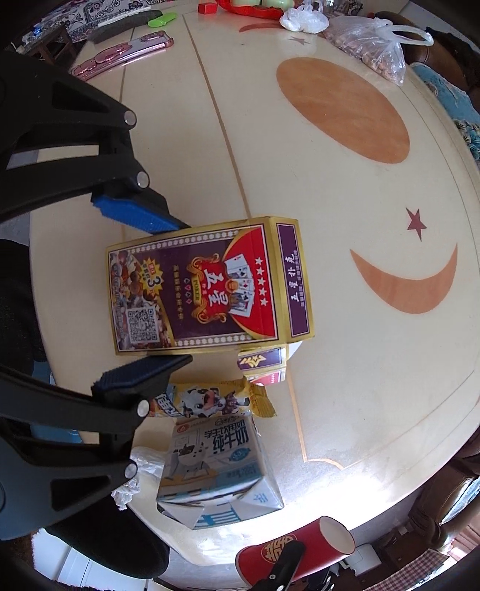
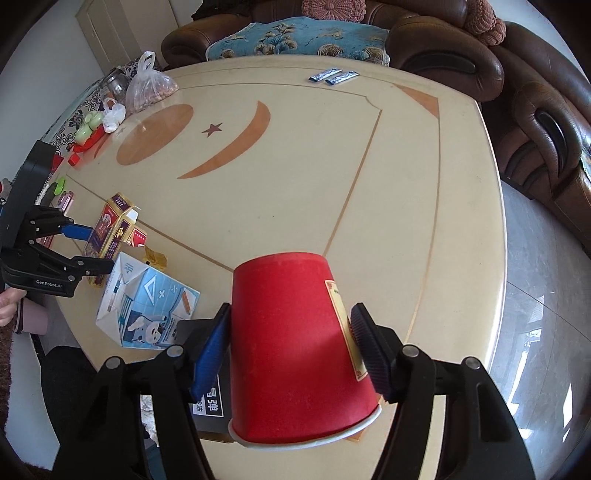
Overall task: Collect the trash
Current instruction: 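Lift the card box and red cup off the table toward the bin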
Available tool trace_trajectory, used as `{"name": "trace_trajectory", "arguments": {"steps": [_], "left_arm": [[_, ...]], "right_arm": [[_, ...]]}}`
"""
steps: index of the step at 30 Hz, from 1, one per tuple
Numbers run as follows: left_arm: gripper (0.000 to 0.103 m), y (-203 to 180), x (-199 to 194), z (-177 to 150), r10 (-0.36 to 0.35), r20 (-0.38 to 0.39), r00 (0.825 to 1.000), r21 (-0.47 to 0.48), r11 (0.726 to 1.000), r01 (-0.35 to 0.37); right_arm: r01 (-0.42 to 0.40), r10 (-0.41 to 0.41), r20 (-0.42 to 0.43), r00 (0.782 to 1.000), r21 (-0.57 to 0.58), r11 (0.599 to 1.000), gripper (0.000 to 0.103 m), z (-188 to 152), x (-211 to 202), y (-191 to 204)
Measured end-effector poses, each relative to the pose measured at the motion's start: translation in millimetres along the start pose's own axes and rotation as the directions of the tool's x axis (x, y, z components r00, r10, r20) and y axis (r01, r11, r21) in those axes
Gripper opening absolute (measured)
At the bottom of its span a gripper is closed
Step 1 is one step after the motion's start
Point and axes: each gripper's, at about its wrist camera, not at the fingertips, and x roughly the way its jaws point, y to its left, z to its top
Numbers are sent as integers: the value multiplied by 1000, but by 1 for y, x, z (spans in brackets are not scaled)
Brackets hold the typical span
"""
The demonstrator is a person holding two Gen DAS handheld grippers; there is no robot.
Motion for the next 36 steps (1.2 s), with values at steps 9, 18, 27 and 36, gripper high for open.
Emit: {"name": "trace_trajectory", "arguments": {"steps": [9,18,27,36], "left_arm": [[62,-27,-55,-40,24,90,996,-9,1000,-24],[62,-63,-119,-86,33,177,984,33,999,-40],[62,-87,-120,-128,16,204,979,85,996,-34],[62,-114,-113,-163,-8,197,980,125,992,-17]], "right_arm": [[34,-32,87,996,-25,999,64,-6,-61,27],[64,-54,160,986,-57,996,64,-36,-125,62],[68,-50,187,981,-93,993,64,-81,-160,98],[62,-40,176,984,-122,991,64,-125,-169,124]]}}
